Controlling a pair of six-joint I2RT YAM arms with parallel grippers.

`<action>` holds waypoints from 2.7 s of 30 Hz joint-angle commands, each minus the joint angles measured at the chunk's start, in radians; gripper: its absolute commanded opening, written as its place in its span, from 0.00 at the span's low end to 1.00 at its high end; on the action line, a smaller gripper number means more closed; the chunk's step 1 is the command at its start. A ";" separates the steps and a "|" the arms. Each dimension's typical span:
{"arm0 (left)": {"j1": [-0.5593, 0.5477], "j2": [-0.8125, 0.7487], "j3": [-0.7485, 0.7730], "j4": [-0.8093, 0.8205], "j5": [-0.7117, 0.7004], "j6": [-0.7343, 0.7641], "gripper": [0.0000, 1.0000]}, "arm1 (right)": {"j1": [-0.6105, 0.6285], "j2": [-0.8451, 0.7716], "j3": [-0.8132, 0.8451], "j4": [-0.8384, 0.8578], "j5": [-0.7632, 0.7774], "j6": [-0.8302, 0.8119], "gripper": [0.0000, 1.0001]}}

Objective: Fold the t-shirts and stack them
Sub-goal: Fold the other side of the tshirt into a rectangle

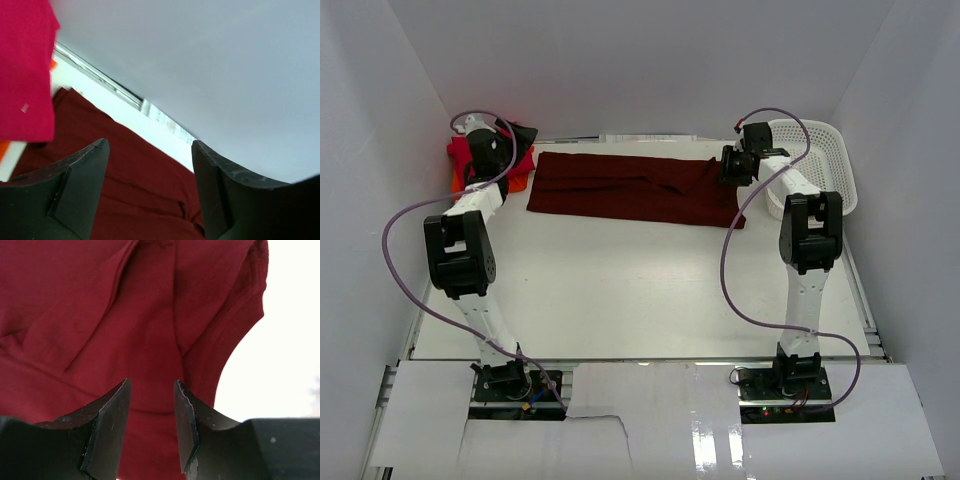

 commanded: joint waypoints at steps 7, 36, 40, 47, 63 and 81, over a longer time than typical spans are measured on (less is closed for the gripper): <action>0.004 -0.120 -0.192 0.009 0.219 0.067 0.61 | 0.010 -0.126 -0.094 -0.026 -0.099 0.024 0.46; -0.084 0.169 0.112 -0.362 0.211 0.317 0.25 | 0.058 -0.152 -0.244 -0.065 -0.066 -0.007 0.46; -0.096 0.153 0.106 -0.410 0.202 0.335 0.25 | 0.060 -0.131 -0.225 -0.088 -0.059 -0.008 0.46; -0.107 0.083 0.057 -0.467 0.145 0.395 0.28 | 0.064 -0.079 -0.177 -0.132 -0.030 -0.017 0.46; -0.163 0.198 0.161 -0.667 -0.080 0.469 0.31 | 0.081 -0.028 -0.131 -0.206 0.016 -0.036 0.46; -0.209 0.065 -0.011 -0.813 -0.181 0.385 0.27 | 0.095 -0.134 -0.327 -0.309 0.154 -0.040 0.46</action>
